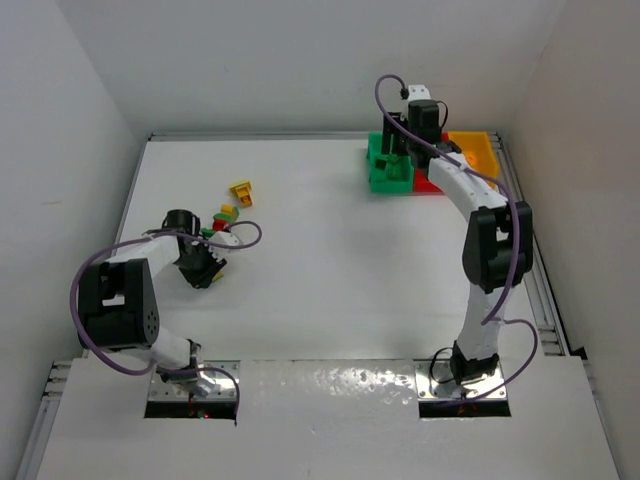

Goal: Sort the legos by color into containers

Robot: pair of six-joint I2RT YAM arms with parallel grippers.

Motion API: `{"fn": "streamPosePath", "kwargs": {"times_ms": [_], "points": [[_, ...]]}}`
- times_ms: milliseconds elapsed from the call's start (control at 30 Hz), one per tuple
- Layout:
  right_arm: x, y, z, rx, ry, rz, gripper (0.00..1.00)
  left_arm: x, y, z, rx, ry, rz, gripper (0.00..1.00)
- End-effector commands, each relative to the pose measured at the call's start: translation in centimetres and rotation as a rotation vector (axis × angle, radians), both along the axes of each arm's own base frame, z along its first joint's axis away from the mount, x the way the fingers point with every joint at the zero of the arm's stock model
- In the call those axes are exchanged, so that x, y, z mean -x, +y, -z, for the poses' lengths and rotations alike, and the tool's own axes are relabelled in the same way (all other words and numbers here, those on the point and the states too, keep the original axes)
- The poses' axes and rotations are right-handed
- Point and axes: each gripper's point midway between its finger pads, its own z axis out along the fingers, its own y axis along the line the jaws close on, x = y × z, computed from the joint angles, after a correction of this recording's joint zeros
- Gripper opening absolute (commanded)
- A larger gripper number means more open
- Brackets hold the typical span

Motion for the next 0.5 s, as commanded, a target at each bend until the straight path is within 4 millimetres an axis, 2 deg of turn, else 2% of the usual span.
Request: {"fn": "streamPosePath", "kwargs": {"times_ms": [0, 67, 133, 167, 233, 267, 333, 367, 400, 433, 467], "points": [[0.6, 0.4, -5.9, -0.017, -0.128, -0.03, 0.68, 0.7, -1.4, 0.6, 0.063, 0.038, 0.03, 0.14], [1.4, 1.2, -5.9, -0.002, -0.12, -0.061, 0.67, -0.5, -1.7, -0.3, 0.083, -0.003, -0.004, 0.0], [3.1, 2.5, -6.3, 0.019, -0.124, -0.111, 0.67, -1.5, -2.4, -1.4, 0.131, -0.029, -0.039, 0.0], [3.6, 3.1, -6.4, 0.016, -0.127, -0.131, 0.67, -2.9, -2.6, -2.9, 0.148, -0.074, -0.039, 0.0], [5.5, 4.9, -7.2, -0.032, -0.13, -0.195, 0.67, -4.3, -3.6, -4.9, 0.209, -0.118, -0.045, 0.0], [6.4, 5.8, -7.0, -0.091, -0.108, -0.222, 0.68, -6.2, -4.2, -7.1, 0.245, -0.18, -0.04, 0.0], [7.7, 6.6, -8.8, -0.16, -0.127, -0.252, 0.67, -8.1, -4.9, -9.6, 0.291, -0.247, -0.035, 0.0], [8.4, 7.2, -9.2, -0.191, -0.132, -0.275, 0.66, -9.4, -6.2, -12.1, 0.365, -0.305, -0.015, 0.0], [9.7, 8.7, -8.9, -0.247, -0.111, -0.352, 0.63, -9.9, -7.0, -13.3, 0.409, -0.334, 0.011, 0.0], [10.5, 9.8, -10.8, -0.285, -0.166, -0.415, 0.63, -10.5, -8.0, -14.7, 0.451, -0.377, 0.053, 0.0], [11.6, 11.4, -11.4, -0.315, -0.186, -0.487, 0.63, -10.6, -9.6, -16.7, 0.521, -0.419, 0.112, 0.0]]}}
